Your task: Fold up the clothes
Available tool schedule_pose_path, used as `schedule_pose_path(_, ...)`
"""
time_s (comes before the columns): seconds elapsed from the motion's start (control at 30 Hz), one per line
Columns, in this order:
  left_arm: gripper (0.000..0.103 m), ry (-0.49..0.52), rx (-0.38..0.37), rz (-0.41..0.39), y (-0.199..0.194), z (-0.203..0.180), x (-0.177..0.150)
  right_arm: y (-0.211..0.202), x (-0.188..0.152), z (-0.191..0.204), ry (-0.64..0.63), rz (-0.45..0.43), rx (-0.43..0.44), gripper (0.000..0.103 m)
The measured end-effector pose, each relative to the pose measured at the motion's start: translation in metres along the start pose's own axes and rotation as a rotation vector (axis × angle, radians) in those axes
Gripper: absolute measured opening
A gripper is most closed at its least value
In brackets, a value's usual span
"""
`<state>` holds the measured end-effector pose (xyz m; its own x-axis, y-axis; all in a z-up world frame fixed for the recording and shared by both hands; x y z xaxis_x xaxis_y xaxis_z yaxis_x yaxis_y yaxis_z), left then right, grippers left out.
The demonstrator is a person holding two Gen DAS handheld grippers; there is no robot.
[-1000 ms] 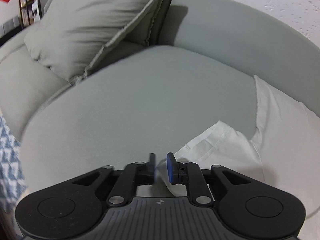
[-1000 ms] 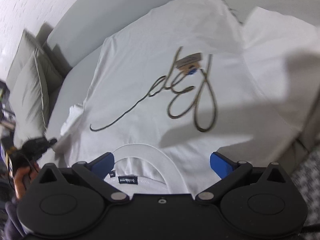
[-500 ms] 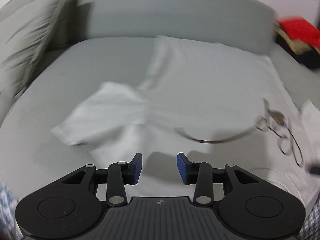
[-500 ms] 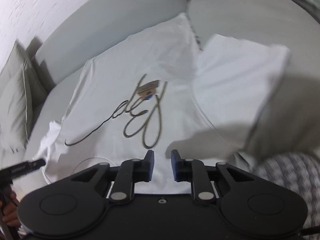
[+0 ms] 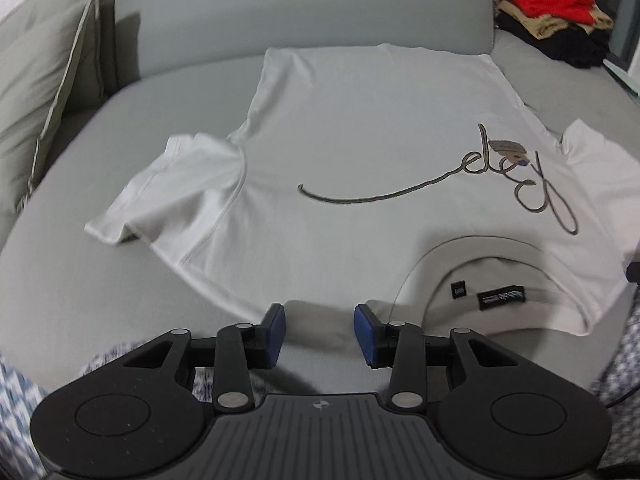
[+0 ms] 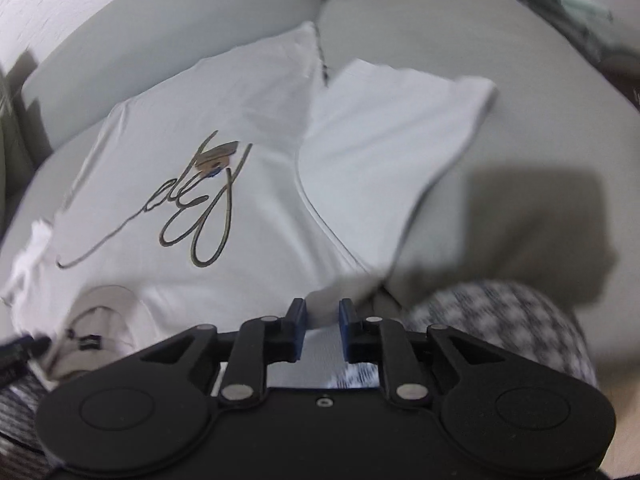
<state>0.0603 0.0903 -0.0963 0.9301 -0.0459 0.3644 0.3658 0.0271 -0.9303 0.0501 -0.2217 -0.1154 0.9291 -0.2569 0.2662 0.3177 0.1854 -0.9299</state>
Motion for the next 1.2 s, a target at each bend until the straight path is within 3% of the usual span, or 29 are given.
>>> schedule_pose_path(0.13,0.037,-0.052,0.005,-0.129,-0.045,0.018,0.013,-0.051,0.013,-0.003,0.027,-0.102,0.153,0.017)
schedule_pose_path(0.3,0.037,-0.100,-0.021,-0.339,-0.113,0.044,0.045,-0.130,0.042,0.017,-0.059,-0.245,0.293,0.024)
schedule_pose_path(0.43,0.038,-0.091,-0.045,-0.474,-0.150,0.052,0.075,-0.170,0.072,0.031,-0.108,-0.342,0.371,0.028)
schedule_pose_path(0.5,0.039,-0.075,-0.060,-0.500,-0.149,0.051,0.094,-0.175,0.088,0.038,-0.128,-0.372,0.382,0.037)
schedule_pose_path(0.6,0.039,-0.055,-0.042,-0.483,-0.121,0.046,0.123,-0.145,0.118,0.045,-0.133,-0.359,0.374,0.039)
schedule_pose_path(0.73,0.036,-0.021,-0.019,-0.388,-0.045,0.035,0.156,-0.068,0.158,0.047,-0.112,-0.291,0.323,0.038)
schedule_pose_path(0.77,0.031,-0.007,-0.009,-0.357,-0.022,0.031,0.162,-0.043,0.167,0.046,-0.106,-0.265,0.305,0.034)
schedule_pose_path(0.8,0.029,0.004,-0.004,-0.328,-0.001,0.028,0.170,-0.019,0.177,0.044,-0.099,-0.238,0.286,0.024)
schedule_pose_path(0.9,0.019,0.019,-0.023,-0.252,0.058,0.016,0.194,0.047,0.203,0.041,-0.079,-0.179,0.243,0.018)
schedule_pose_path(1.07,0.011,0.070,-0.104,-0.198,0.128,-0.016,0.239,0.123,0.230,0.057,-0.130,-0.109,0.311,0.018)
schedule_pose_path(1.2,0.012,0.132,-0.092,-0.195,0.166,-0.046,0.269,0.158,0.235,0.091,-0.291,-0.099,0.338,0.018)
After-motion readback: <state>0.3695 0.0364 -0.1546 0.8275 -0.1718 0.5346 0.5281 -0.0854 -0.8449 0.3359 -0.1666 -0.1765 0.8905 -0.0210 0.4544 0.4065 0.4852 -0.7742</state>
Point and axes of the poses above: each gripper's, at about its wrist camera, not at the fingertips, and y roughly the way its jaws point, z to its left, x to its top, the point moved 1 cm from there along y, roughly the way its jaws point, and after that the axes turned 12 degrees about z, right-handed, at the moved point
